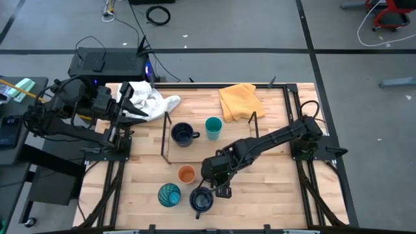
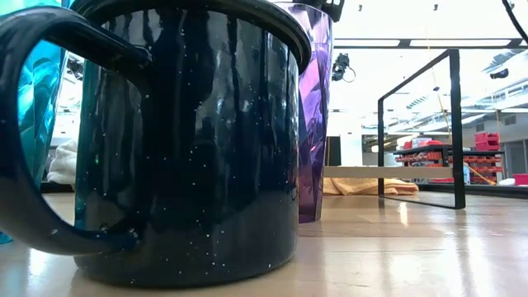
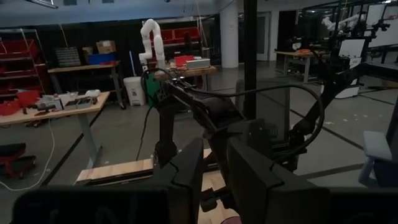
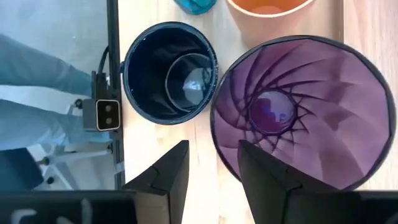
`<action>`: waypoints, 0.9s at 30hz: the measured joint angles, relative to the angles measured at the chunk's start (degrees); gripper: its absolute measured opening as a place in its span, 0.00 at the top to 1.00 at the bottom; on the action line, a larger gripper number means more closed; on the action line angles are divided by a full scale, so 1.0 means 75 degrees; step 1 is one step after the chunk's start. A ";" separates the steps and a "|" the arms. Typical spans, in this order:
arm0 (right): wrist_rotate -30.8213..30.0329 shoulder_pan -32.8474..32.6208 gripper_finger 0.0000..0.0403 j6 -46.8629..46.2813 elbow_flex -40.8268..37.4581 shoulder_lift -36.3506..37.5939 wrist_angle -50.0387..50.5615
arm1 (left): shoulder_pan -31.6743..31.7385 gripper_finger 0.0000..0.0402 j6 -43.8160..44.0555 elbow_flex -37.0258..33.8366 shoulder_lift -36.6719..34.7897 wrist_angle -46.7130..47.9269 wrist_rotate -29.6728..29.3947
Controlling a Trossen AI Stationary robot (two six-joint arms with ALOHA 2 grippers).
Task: Stack small to large cups/mugs on shelf
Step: Put the violet cup on the shelf
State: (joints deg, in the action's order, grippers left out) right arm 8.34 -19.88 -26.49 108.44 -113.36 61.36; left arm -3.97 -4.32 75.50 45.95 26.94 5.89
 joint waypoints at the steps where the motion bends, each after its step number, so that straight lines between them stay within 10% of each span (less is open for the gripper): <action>1: 0.0016 0.0003 0.63 0.0031 0.0000 0.0000 0.0003 | -0.0001 0.80 0.0000 0.0000 0.0000 0.0000 0.0000; 20: 0.0162 0.0047 0.59 0.0162 -0.0957 0.0006 -0.0031 | 0.0000 0.79 0.0009 0.0000 0.0003 -0.0004 0.0000; 27: -0.0003 0.0041 0.91 0.0372 -0.0941 0.0035 -0.0258 | 0.0000 0.81 -0.0094 0.0000 0.0000 -0.0006 0.0000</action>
State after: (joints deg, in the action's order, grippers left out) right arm 8.32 -19.57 -23.70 101.38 -113.10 59.42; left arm -3.97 -5.02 75.50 45.96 26.89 5.89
